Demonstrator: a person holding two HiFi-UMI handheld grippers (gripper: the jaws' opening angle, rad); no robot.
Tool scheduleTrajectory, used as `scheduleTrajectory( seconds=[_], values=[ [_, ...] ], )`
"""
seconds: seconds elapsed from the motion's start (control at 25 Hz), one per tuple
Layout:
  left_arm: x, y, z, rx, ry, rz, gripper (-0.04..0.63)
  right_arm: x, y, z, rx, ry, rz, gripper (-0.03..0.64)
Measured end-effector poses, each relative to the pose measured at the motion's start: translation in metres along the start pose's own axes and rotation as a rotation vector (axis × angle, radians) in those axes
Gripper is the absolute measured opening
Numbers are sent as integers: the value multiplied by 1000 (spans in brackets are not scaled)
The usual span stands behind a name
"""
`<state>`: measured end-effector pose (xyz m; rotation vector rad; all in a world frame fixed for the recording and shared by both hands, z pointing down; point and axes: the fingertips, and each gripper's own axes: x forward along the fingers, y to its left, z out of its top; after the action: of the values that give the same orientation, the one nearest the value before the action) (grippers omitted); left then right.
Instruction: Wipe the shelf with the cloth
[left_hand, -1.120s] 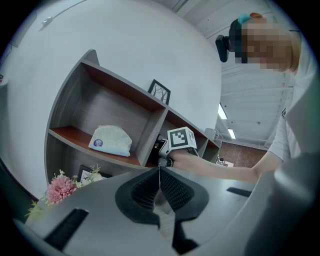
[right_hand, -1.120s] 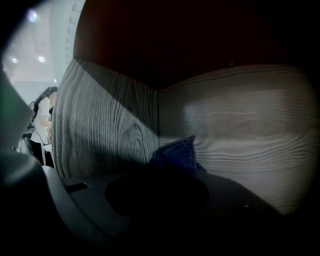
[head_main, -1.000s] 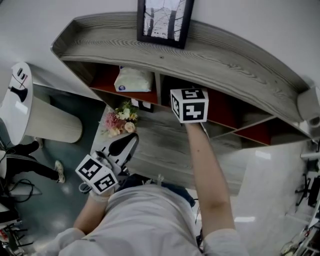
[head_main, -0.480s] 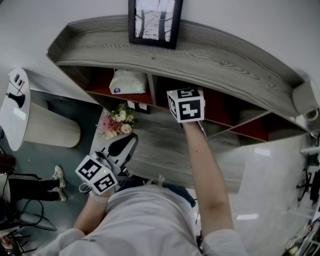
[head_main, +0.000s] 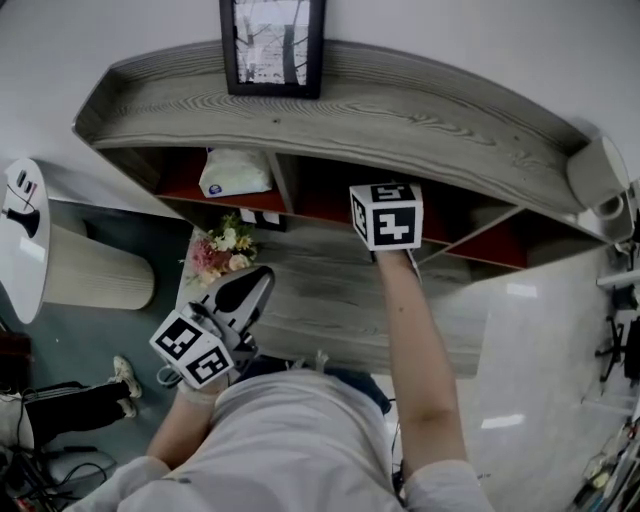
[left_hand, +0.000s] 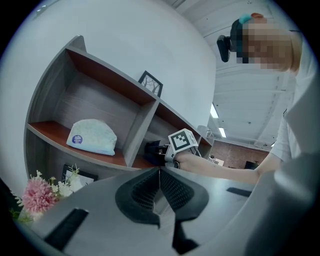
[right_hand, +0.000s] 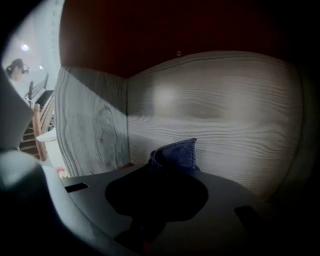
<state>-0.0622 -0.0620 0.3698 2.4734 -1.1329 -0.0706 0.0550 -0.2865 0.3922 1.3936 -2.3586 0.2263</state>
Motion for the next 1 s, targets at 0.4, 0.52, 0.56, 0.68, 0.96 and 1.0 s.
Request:
scheduleTrajectory(
  seconds=[0.4,0.52,0.56,0.68,0.96,1.0],
  values=[
    [23,-18,-5,12,30,-81,17,-37,-68,-18,84,-3,-132,74],
    [29,-25,-6,15,38,-105,17,-46,-83,-22,149,-14,-154,74],
    [31,-26,-7,15,39,-111,17,-48,-87,-24,170,-12,-162,74],
    [36,-30,-7,16,42,-126,17,-55,-102,-28,211,-21,-198,74],
    [42,-33,-7,14,42,-142,17,-66,-117,-28,250,-57,-276,74],
    [42,-32,-7,13,40,-140,17,-66,-118,-28,250,-58,-285,74]
  ],
)
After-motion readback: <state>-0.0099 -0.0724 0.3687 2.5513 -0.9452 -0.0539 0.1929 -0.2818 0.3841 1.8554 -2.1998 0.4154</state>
